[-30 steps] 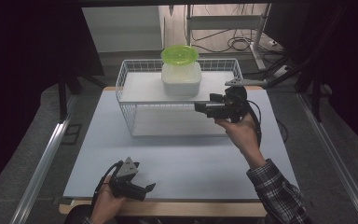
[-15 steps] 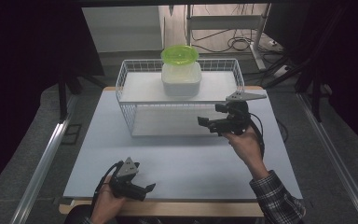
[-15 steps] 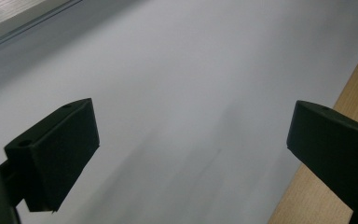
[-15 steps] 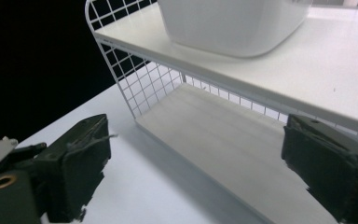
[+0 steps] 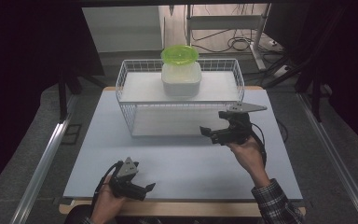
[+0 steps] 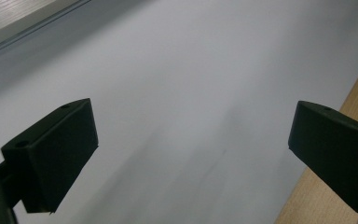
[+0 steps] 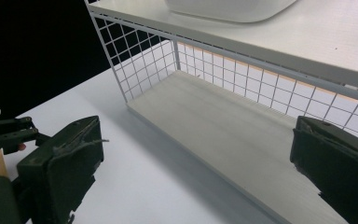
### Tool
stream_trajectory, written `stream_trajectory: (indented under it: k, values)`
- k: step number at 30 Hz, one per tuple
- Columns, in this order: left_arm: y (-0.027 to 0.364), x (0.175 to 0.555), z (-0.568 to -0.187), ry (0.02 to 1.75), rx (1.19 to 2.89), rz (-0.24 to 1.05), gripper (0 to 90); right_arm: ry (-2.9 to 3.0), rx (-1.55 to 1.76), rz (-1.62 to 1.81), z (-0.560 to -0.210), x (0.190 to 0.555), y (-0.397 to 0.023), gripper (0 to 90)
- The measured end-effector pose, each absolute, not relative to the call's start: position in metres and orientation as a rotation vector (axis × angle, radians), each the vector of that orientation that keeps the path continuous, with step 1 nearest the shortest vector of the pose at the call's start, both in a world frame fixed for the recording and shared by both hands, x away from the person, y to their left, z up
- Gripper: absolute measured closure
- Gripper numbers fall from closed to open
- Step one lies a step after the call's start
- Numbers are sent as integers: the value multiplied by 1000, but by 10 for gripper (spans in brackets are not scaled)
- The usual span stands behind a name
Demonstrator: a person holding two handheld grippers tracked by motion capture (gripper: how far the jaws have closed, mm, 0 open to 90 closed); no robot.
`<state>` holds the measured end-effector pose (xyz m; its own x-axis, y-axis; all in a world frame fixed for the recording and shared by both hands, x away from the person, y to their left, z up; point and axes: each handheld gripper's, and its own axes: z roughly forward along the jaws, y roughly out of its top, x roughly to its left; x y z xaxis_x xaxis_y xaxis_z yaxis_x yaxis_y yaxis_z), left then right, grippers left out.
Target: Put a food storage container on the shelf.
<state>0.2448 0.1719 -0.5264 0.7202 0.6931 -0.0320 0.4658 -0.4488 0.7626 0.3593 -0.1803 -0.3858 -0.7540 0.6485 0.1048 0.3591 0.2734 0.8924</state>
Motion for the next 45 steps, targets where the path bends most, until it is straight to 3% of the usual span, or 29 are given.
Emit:
stream_trajectory:
  k: [21,45]
  values:
    - [175,245,-526,891,2099,364,0,2278,890,1422,-407,334,-194,22]
    - [176,246,-528,898,2102,365,0,2328,914,1300,-462,309,-212,25]
